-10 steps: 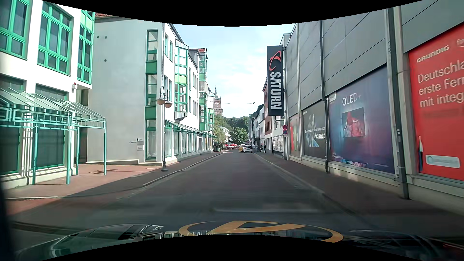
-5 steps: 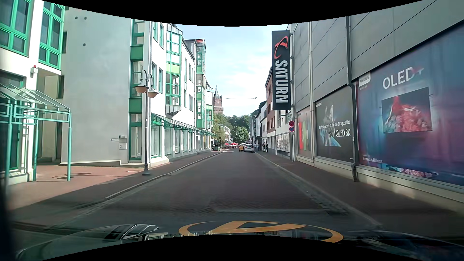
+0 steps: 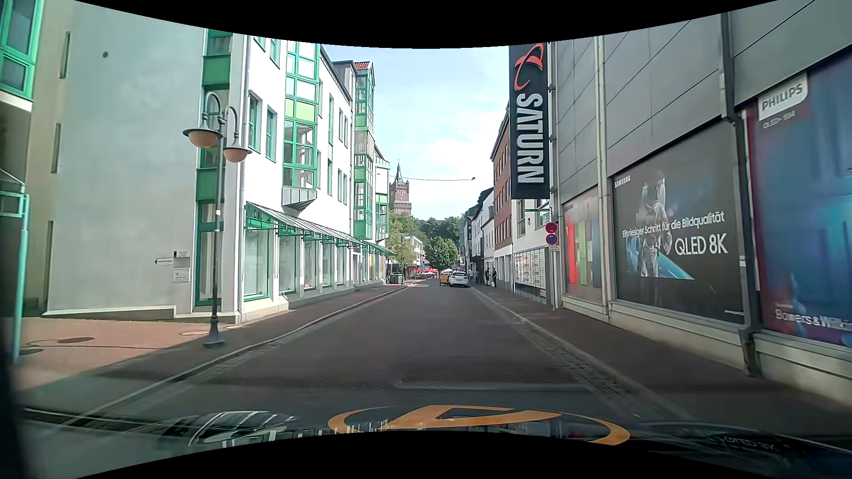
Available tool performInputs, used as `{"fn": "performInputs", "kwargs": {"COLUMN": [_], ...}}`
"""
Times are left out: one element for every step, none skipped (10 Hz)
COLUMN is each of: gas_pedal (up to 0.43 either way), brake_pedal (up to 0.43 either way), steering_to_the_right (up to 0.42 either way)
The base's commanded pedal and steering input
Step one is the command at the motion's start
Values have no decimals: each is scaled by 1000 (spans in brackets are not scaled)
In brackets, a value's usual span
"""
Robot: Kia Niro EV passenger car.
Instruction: Follow the waypoints while adhering to traffic rules and regulations
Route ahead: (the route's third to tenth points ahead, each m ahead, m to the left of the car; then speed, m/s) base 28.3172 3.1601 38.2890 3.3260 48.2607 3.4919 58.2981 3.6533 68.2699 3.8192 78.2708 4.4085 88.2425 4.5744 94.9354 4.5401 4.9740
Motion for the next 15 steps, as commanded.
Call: {"fn": "performInputs", "kwargs": {"gas_pedal": [59,59,59,59,47,47,47,47,47,47,39,39,28,28,28], "brake_pedal": [0,0,0,0,0,0,0,0,0,0,0,0,0,0,0], "steering_to_the_right": [-4,-3,-3,-3,-4,-4,-2,-1,-1,-1,-1,-2,-2,-3,-2]}}
